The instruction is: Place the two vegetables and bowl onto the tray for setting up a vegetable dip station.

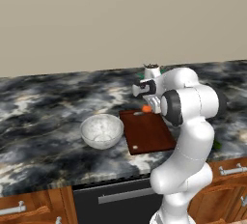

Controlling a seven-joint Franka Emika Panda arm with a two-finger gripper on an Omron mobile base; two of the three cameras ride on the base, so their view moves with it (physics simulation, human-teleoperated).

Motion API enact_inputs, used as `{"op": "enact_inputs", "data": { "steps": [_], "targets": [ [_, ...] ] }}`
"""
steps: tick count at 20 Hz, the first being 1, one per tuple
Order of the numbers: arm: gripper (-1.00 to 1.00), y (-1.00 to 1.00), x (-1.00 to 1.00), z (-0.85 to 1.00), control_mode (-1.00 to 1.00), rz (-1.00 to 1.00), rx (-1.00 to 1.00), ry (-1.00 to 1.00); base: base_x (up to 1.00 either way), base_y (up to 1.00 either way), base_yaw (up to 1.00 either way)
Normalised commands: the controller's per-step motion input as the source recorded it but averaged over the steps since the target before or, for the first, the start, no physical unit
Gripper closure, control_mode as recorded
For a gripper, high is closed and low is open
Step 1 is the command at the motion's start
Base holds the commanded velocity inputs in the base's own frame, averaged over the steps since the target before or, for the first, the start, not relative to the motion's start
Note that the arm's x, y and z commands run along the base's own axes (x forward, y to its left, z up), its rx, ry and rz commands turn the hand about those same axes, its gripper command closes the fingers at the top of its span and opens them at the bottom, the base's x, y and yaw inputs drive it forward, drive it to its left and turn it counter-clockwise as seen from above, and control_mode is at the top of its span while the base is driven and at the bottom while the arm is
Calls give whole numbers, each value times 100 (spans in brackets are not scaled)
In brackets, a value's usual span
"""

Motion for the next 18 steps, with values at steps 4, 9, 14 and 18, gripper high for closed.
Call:
{"op": "enact_inputs", "data": {
  "steps": [4, 9, 14, 18],
  "targets": [
    [100, 0, 2, -15, -100, 6, 2, -3, 0, 0, 0],
    [100, 0, 8, -3, -100, 4, 0, -3, 0, 0, 0],
    [100, 0, 11, -1, -100, 2, 0, -3, 0, 0, 0],
    [100, 0, 18, -7, -100, 4, 0, 0, 0, 0, 0]
  ]
}}
